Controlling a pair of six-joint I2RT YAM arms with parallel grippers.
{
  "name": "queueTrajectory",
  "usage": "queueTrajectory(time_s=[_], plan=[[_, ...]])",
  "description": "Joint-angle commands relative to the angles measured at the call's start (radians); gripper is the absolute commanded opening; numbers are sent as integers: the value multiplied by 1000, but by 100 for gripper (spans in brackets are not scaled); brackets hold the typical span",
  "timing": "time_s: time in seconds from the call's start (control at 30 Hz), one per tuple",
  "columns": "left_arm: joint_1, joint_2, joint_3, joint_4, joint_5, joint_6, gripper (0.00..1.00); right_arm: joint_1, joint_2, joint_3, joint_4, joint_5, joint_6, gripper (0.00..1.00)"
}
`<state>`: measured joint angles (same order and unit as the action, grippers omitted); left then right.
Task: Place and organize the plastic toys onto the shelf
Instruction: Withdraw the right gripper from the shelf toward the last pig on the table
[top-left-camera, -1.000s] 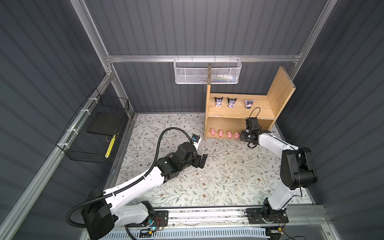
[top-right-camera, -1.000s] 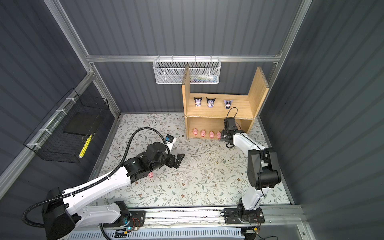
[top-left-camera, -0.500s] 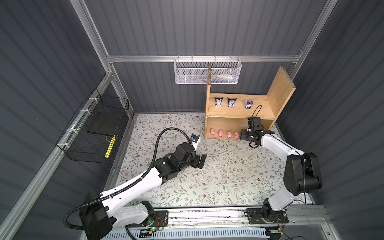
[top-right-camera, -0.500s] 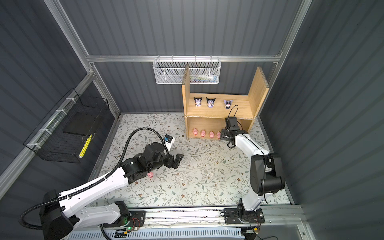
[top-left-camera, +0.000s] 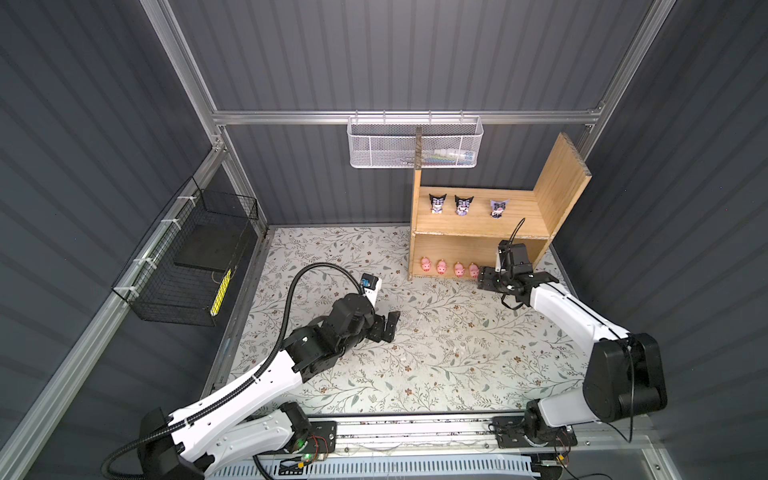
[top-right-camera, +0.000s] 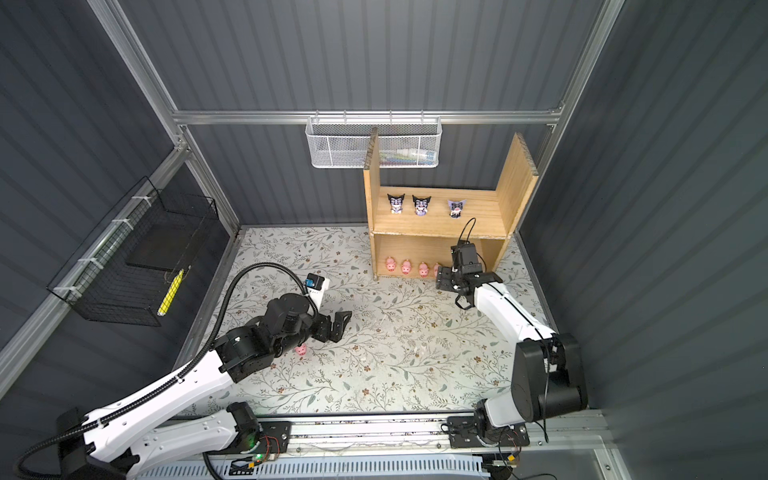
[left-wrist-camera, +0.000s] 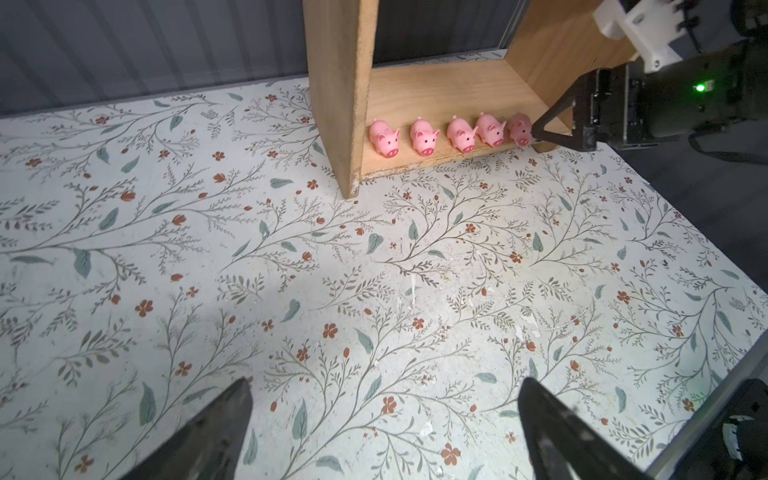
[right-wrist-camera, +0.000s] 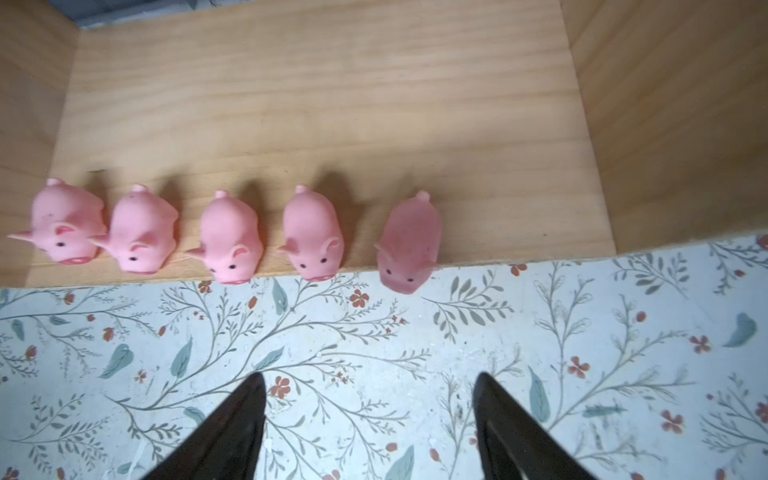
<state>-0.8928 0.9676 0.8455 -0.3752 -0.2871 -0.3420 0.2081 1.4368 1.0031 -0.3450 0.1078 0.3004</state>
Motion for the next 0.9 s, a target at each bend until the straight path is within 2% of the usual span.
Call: queueTrajectory(time_s=[0.0,0.2,0.3,0.4,0.5,0.63,0.8,0.87], plan=[[9,-63,-38,-88,-34,-66,100,58,-91,-53,-27,4,28,82],[8,-196,-55,-198,-68,-136,100,270,-278,-162,-69,88,91,89],[8,-261,-48,-264,-94,-184,100,421,-358,-218,-50,118,157,90],[8,-314,-43,-328,-119,-229,100,574,-406,-297,53,186,213,88],[8,-355,-38,-375,-130,-261,100,724,-406,-396,236,219,250,86],[8,-398,-17,-439,-150,-298,100,890,-270,-445,452,311,251,84],[8,-433,5,-499,-167,-328,100,1025,2,-333,590,372,179,81],[8,-447,13,-527,-175,-340,100,1050,107,-291,660,346,166,81]])
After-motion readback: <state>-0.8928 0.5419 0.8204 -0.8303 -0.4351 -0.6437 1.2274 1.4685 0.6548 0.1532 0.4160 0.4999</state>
